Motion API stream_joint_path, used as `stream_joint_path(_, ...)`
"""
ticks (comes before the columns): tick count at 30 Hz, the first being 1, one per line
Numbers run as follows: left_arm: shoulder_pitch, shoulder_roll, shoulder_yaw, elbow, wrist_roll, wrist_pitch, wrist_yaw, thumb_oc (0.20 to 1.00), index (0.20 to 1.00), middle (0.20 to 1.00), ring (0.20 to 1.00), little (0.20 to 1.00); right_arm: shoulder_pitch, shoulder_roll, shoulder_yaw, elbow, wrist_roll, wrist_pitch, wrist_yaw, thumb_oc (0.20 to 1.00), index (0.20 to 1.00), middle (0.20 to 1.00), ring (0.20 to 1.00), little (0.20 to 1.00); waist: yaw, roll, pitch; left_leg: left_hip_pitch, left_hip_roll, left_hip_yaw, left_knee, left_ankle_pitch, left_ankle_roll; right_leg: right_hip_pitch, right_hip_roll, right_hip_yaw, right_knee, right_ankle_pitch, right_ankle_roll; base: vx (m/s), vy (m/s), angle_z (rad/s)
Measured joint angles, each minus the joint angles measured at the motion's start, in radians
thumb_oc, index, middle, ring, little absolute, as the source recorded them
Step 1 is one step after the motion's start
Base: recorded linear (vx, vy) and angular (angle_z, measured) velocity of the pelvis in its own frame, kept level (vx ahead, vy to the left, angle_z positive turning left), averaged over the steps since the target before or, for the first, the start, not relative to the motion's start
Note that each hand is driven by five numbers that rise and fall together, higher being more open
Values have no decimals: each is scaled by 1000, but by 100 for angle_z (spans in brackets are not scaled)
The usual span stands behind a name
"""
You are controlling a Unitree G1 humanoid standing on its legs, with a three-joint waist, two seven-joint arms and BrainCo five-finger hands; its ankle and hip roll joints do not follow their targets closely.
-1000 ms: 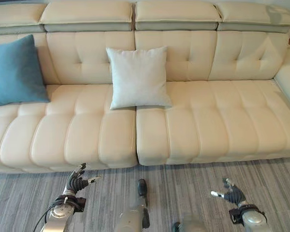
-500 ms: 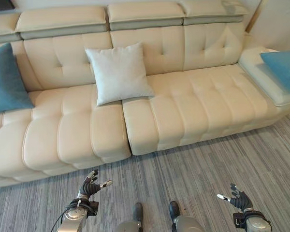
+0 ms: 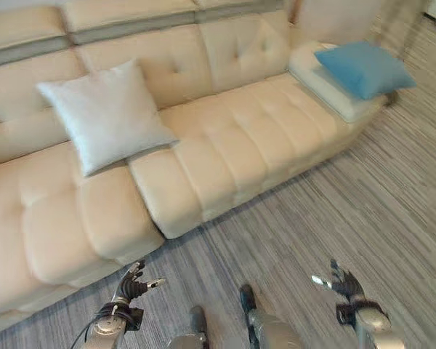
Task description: Pick up all the scattered cushions and arrange them neatly on the sofa.
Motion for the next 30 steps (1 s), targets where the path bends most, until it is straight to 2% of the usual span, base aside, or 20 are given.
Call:
stream_joint_path(1,14,6,-1,-32,-1,-6,3,1000,1000,1000,1000,1000,0,2,8,10,-1,6,-2,1000,1000,1000,1000,1000,10,-5,1,17,3,64,-9,1,-8,4,-31,-111,31,-79,-19,86,-28,-119)
stream_joint_path(2,20,15,-4,-54,0,-10,4,1000,1000,1000,1000,1000,-14,3,8,18,-2,9,-2,1000,1000,1000,1000,1000,42,-10,4,24,19,125,-6,-15,-9,-15,-64,-205,49,-90,-34,251,-19,-130)
stream_joint_path(5,6,9,-4,-51,1,-5,10,1000,1000,1000,1000,1000,-18,2,7,18,-19,11,-13,1000,1000,1000,1000,1000,21,7,15,63,54,186,-16,-29,-34,-35,-100,-371,75,-116,7,288,-67,-99)
stream_joint_path(7,11,5,-3,-45,1,-3,15,1000,1000,1000,1000,1000,-11,2,6,11,-19,11,-19,1000,1000,1000,1000,1000,5,7,15,96,59,190,-12,-45,-58,-43,-111,-337,58,-98,16,343,-62,-49)
stream_joint_path(8,0,3,-4,-49,1,-7,14,1000,1000,1000,1000,1000,21,1,4,12,-18,12,-22,1000,1000,1000,1000,1000,-11,2,10,121,58,183,-9,-54,-74,-20,-104,-311,28,-38,-9,364,-102,10)
stream_joint_path(11,5,-38,-10,-48,4,-6,13,1000,1000,1000,1000,1000,48,-14,5,8,-18,12,-23,1000,1000,1000,1000,1000,-16,67,-7,156,108,150,0,-65,-104,11,-31,-289,40,-69,-83,349,-193,-26)
stream_joint_path(12,1,-53,-11,-43,3,-6,13,1000,1000,1000,1000,1000,49,-18,0,9,-17,12,-24,1000,1000,1000,1000,1000,-23,82,-7,154,135,127,57,-63,-126,32,-9,-286,35,-97,-114,455,-334,-10)
stream_joint_path(14,-10,-64,-13,-23,3,-5,12,1000,1000,1000,1000,1000,71,-15,1,-2,-16,12,-23,1000,1000,1000,1000,1000,-22,56,-15,102,170,88,257,-61,-132,84,6,-262,0,-104,-138,455,-314,-27)
stream_joint_path(15,3,-66,-13,-20,3,-4,10,1000,1000,1000,1000,1000,72,-18,-8,-17,-14,10,-23,1000,1000,1000,1000,1000,-18,50,-12,26,211,19,480,-60,-143,133,25,-235,-32,-112,-169,289,-135,-60)
stream_joint_path(16,7,-67,-14,-17,3,-5,9,1000,1000,1000,1000,1000,72,-22,-8,-19,-12,9,-24,1000,1000,1000,1000,1000,-7,45,-17,-11,220,-7,576,-64,-157,142,31,-226,-38,-90,-211,273,-76,-68)
stream_joint_path(17,17,-73,-15,-13,3,-3,8,1000,1000,1000,1000,1000,68,-33,-6,-34,-3,8,-25,1000,1000,1000,1000,1000,-6,45,-18,-71,212,-66,657,-79,-179,171,44,-198,-64,-102,-208,181,-26,-74)
stream_joint_path(19,14,-76,-20,-19,3,-4,3,1000,1000,1000,1000,1000,61,-43,-9,-44,4,9,-25,1000,1000,1000,1000,1000,5,41,-16,-158,151,-132,633,-114,-163,186,47,-152,-80,-110,-220,208,12,-63)
stream_joint_path(20,12,-76,-20,-21,3,-4,1,1000,1000,1000,1000,1000,61,-41,-9,-44,4,9,-26,1000,1000,1000,1000,1000,12,20,-9,-178,111,-148,526,-118,-150,191,45,-127,-94,-96,-222,331,29,-63)
stream_joint_path(21,12,-75,-19,-21,4,-4,-2,1000,1000,1000,1000,1000,56,-41,-7,-43,4,9,-25,1000,1000,1000,1000,1000,21,22,-4,-192,96,-151,469,-115,-147,202,45,-111,-96,-103,-228,377,27,-59)
stream_joint_path(23,13,-75,-18,-13,4,-2,-3,1000,1000,1000,1000,1000,64,-38,-7,-43,4,9,-26,1000,1000,1000,1000,1000,20,13,5,-231,65,-161,334,-86,-138,240,53,-100,-118,-104,-224,268,22,-40)
stream_joint_path(25,18,-76,-18,-9,4,-2,-4,1000,1000,1000,1000,1000,75,-39,-3,-42,4,8,-28,1000,1000,1000,1000,1000,29,16,11,-253,24,-218,184,-11,-152,294,58,-75,-119,-144,-209,536,56,-29)
stream_joint_path(26,10,-76,-18,-8,5,-2,-3,1000,1000,1000,1000,1000,75,-39,-2,-41,4,8,-31,1000,1000,1000,1000,1000,35,20,13,-260,18,-230,151,11,-148,309,63,-60,-121,-172,-190,608,97,-39)
stream_joint_path(27,10,-77,-18,-4,6,0,-3,1000,1000,1000,1000,1000,68,-38,-2,-25,4,8,-33,1000,1000,1000,1000,1000,45,30,16,-262,16,-240,70,35,-151,327,74,-29,-119,-203,-197,504,112,-52)
stream_joint_path(28,10,-78,-19,-4,10,3,-3,1000,1000,1000,1000,1000,64,-38,-2,-17,4,9,-35,1000,1000,1000,1000,1000,51,32,15,-267,14,-239,48,44,-148,336,74,-13,-118,-201,-207,497,139,-74)
stream_joint_path(30,25,-82,-10,-4,13,8,-2,1000,1000,1000,1000,1000,61,-38,-2,-19,2,10,-41,1000,1000,1000,1000,1000,76,52,11,-263,17,-231,48,68,-132,375,72,42,-118,-229,-181,426,145,-91)
